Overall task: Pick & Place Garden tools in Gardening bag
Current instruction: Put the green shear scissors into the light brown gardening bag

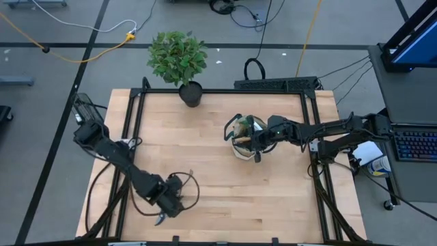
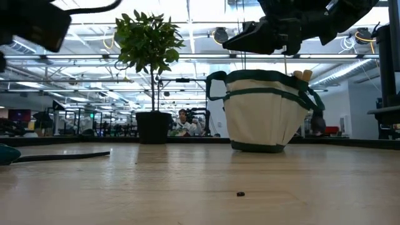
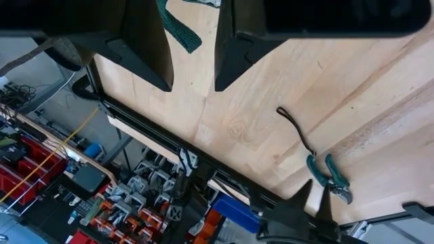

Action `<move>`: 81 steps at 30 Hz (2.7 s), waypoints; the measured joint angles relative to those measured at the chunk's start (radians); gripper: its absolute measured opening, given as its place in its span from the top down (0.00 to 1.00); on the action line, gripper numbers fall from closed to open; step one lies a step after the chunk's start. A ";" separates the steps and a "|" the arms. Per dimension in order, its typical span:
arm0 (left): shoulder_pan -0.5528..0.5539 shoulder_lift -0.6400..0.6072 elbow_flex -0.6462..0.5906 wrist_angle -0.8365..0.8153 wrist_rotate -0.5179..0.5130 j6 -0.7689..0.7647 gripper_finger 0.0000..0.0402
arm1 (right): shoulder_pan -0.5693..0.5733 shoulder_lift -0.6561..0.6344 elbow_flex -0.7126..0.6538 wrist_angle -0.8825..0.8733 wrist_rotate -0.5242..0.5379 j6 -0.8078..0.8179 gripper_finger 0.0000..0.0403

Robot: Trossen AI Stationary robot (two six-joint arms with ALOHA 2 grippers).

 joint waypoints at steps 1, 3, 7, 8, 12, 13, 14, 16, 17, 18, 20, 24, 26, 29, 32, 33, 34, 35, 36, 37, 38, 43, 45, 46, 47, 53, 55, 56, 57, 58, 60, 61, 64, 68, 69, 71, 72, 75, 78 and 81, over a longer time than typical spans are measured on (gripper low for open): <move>-0.009 0.000 -0.013 0.021 -0.001 -0.007 0.68 | 0.000 0.000 0.000 0.000 0.000 0.000 0.74; -0.023 0.000 -0.043 0.052 -0.005 -0.020 0.68 | 0.000 0.000 0.000 0.002 0.000 0.000 0.75; -0.041 0.000 -0.087 0.069 -0.010 -0.060 0.68 | 0.000 0.000 0.000 0.007 0.000 0.000 0.74; -0.044 0.000 -0.096 0.069 -0.010 -0.064 0.68 | 0.000 0.000 0.000 0.007 0.000 0.004 0.75; -0.047 0.000 -0.120 0.074 -0.011 -0.050 0.68 | 0.000 0.000 0.000 0.007 0.000 0.036 0.74; -0.047 0.000 -0.123 0.079 -0.014 -0.037 0.68 | 0.000 0.000 0.000 0.007 0.000 0.046 0.74; -0.047 0.000 -0.126 0.082 -0.023 -0.015 0.68 | 0.000 0.000 0.000 0.007 0.000 0.053 0.75; -0.047 0.000 -0.132 0.081 -0.049 0.020 0.68 | 0.000 0.000 0.000 0.006 0.000 0.059 0.75; -0.047 0.000 -0.135 0.081 -0.057 0.032 0.68 | 0.000 0.000 0.000 0.006 0.000 0.059 0.75; -0.046 0.000 -0.138 0.081 -0.063 0.037 0.68 | 0.000 0.000 0.000 0.006 0.000 0.059 0.74; -0.042 0.000 -0.144 0.082 -0.067 0.045 0.68 | 0.000 0.000 0.000 0.006 0.000 0.068 0.75; -0.029 0.000 -0.184 0.168 -0.071 0.048 0.69 | 0.000 0.000 0.000 -0.009 -0.001 0.112 0.75; -0.023 -0.007 -0.211 0.219 -0.071 0.049 0.69 | 0.000 0.000 -0.001 -0.029 -0.001 0.115 0.75; -0.017 -0.006 -0.227 0.233 -0.068 0.050 0.73 | 0.004 0.000 -0.001 -0.045 0.000 0.120 0.75; -0.013 -0.006 -0.227 0.223 -0.069 0.091 0.83 | 0.016 0.000 -0.001 -0.058 0.004 0.122 0.75; -0.014 -0.006 -0.225 0.221 -0.075 0.099 0.87 | 0.023 0.000 -0.001 -0.058 0.004 0.123 0.75; -0.014 -0.004 -0.221 0.219 -0.080 0.115 0.88 | 0.029 0.000 -0.001 -0.059 0.004 0.125 0.75; -0.013 -0.004 -0.215 0.216 -0.083 0.130 0.88 | 0.036 0.000 -0.001 -0.061 0.004 0.127 0.75; -0.010 -0.004 -0.208 0.212 -0.090 0.143 0.88 | 0.044 0.000 -0.001 -0.065 0.004 0.130 0.75; -0.008 -0.002 -0.200 0.208 -0.102 0.153 0.88 | 0.051 0.000 -0.001 -0.071 0.005 0.130 0.75; -0.004 0.001 -0.189 0.206 -0.134 0.161 0.88 | 0.059 0.000 -0.001 -0.077 0.005 0.130 0.75; 0.050 0.002 -0.077 0.133 -0.319 0.298 0.88 | 0.103 -0.022 -0.001 -0.107 0.086 0.124 0.75; 0.089 0.003 -0.025 0.109 -0.340 0.390 0.88 | 0.124 -0.052 -0.001 -0.150 0.172 0.123 0.75; 0.115 0.003 0.008 0.101 -0.353 0.444 0.88 | 0.133 -0.073 -0.001 -0.197 0.215 0.123 0.75; 0.141 0.002 0.040 0.102 -0.369 0.500 0.88 | 0.143 -0.095 -0.001 -0.247 0.241 0.128 0.75; 0.297 0.001 0.235 0.122 -0.407 0.843 0.88 | 0.206 -0.206 -0.001 -0.493 0.238 0.280 0.75; 0.352 0.001 0.299 0.153 -0.412 0.959 0.88 | 0.228 -0.234 -0.001 -0.577 0.240 0.332 0.75; 0.377 0.001 0.328 0.172 -0.412 1.021 0.88 | 0.236 -0.242 -0.001 -0.603 0.242 0.352 0.75; 0.402 0.001 0.354 0.197 -0.411 1.081 0.88 | 0.246 -0.251 -0.001 -0.631 0.243 0.374 0.75; 0.426 0.001 0.377 0.231 -0.403 1.135 0.88 | 0.255 -0.257 -0.001 -0.664 0.243 0.397 0.75; 0.471 0.001 0.408 0.327 -0.392 1.220 0.88 | 0.269 -0.260 -0.001 -0.691 0.243 0.432 0.75; 0.492 0.001 0.415 0.390 -0.390 1.255 0.88 | 0.276 -0.260 -0.003 -0.700 0.243 0.441 0.75; 0.553 0.000 0.416 0.627 -0.386 1.366 0.88 | 0.288 -0.260 -0.034 -0.668 0.243 0.434 0.75; 0.626 0.027 0.419 0.863 -0.304 1.456 0.87 | 0.291 -0.259 -0.090 -0.572 0.288 0.406 0.75; 0.642 0.038 0.418 0.874 -0.282 1.458 0.88 | 0.291 -0.260 -0.101 -0.547 0.321 0.393 0.75; 0.671 0.058 0.417 0.888 -0.249 1.451 0.88 | 0.291 -0.260 -0.119 -0.502 0.398 0.355 0.75; 0.684 0.070 0.416 0.886 -0.245 1.441 0.88 | 0.292 -0.261 -0.124 -0.487 0.431 0.333 0.75; 0.720 0.098 0.416 0.911 -0.246 1.419 0.88 | 0.297 -0.266 -0.127 -0.443 0.475 0.277 0.75; 0.744 0.143 0.416 0.960 -0.228 1.407 0.87 | 0.300 -0.276 -0.128 -0.434 0.475 0.259 0.75; 0.761 0.191 0.415 1.014 -0.213 1.411 0.87 | 0.303 -0.283 -0.128 -0.428 0.475 0.260 0.75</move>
